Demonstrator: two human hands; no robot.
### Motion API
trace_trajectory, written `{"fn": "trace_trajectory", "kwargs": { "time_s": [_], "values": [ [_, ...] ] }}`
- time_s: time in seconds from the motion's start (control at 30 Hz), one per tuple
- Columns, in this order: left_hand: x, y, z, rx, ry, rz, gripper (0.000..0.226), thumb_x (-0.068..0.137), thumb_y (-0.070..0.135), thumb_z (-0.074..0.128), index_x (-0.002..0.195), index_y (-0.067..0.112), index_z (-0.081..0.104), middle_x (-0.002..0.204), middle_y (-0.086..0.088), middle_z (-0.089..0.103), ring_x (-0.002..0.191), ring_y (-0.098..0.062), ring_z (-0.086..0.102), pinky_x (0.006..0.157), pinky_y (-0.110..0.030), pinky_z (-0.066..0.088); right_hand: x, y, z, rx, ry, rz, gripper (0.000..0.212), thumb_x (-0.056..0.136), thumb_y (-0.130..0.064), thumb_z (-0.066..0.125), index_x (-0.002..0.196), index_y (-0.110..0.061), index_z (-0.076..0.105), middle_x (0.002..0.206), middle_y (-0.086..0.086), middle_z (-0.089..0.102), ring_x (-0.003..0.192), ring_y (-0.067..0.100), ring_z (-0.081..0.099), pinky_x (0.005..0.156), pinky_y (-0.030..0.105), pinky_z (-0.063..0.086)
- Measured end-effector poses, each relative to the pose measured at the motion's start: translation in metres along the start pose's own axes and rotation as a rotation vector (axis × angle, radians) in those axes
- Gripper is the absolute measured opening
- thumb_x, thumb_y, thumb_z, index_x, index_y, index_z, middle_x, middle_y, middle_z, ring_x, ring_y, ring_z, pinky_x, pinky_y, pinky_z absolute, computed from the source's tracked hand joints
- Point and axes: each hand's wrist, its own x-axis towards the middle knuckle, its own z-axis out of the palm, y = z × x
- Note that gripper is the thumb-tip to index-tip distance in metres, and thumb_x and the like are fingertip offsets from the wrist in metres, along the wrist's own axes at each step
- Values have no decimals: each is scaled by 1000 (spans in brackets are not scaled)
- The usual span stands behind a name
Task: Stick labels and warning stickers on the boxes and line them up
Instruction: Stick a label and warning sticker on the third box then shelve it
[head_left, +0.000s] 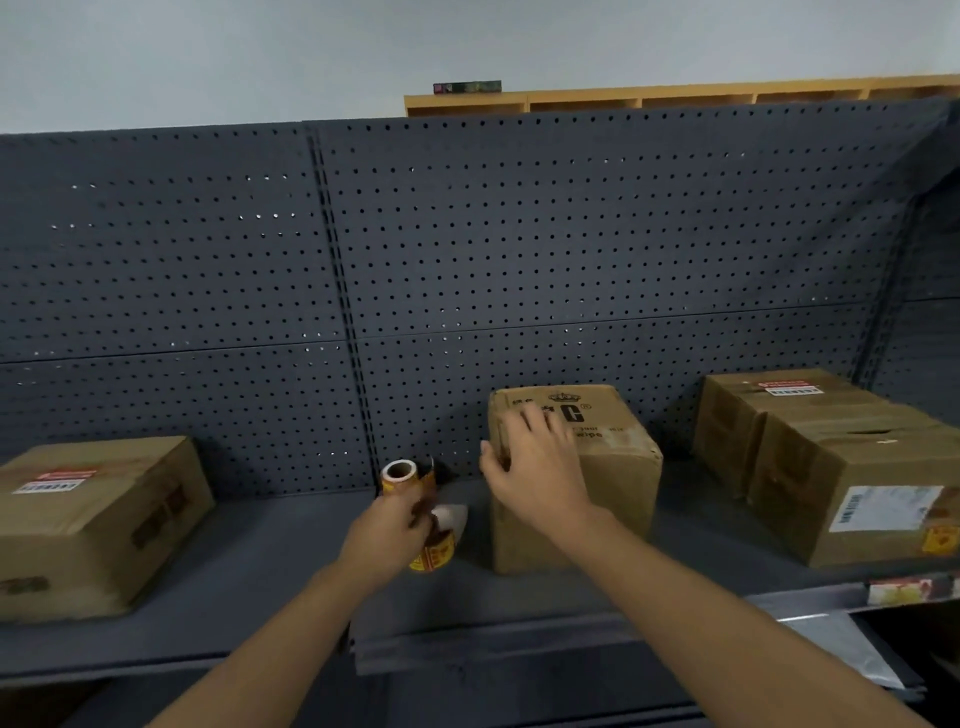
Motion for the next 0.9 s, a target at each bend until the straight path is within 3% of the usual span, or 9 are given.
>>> {"fn": "trace_trajectory", "kwargs": {
  "time_s": [0.13, 0.3, 0.43, 0.7, 0.9],
  "values": [
    [-14, -16, 7, 117, -1, -2, 21, 95, 41, 61, 114, 33, 69, 105, 7, 69, 92, -17, 66, 69, -33, 51, -4, -15, 4, 125, -14, -184, 34, 97, -26, 56, 129, -15, 61, 123, -2, 55, 118, 18, 48, 101, 34, 48],
    [-20, -35, 21, 168, 20, 72, 16, 89, 32, 67, 103, 29, 73, 110, 7, 65, 93, -18, 63, 71, -34, 53, -18, -38, 20, 155, -102, -319, 23, 94, -14, 55, 115, -11, 65, 111, 0, 58, 107, 18, 51, 89, 28, 49],
    [-19, -41, 27, 209, 66, 136, 8, 88, 22, 70, 89, 29, 74, 102, 8, 65, 93, -20, 56, 72, -33, 48, -24, -47, 33, 180, -258, -243, 18, 98, -16, 53, 110, -11, 64, 106, 3, 58, 100, 20, 58, 78, 35, 54],
    [-14, -57, 27, 191, 36, 92, 17, 95, 13, 59, 110, 21, 57, 93, 1, 50, 91, -20, 42, 69, -35, 41, -46, -42, 60, 166, -547, -8, 9, 98, -16, 54, 91, -16, 60, 92, 8, 68, 82, 25, 67, 73, 43, 59],
    [-11, -66, 28, 154, 44, 111, 11, 101, 20, 54, 110, 27, 54, 99, 2, 64, 95, -21, 49, 73, -37, 43, -56, -42, 93, 278, -571, 109, 11, 97, -15, 59, 107, -13, 64, 103, 7, 72, 96, 24, 69, 81, 39, 59]
  ]
}}
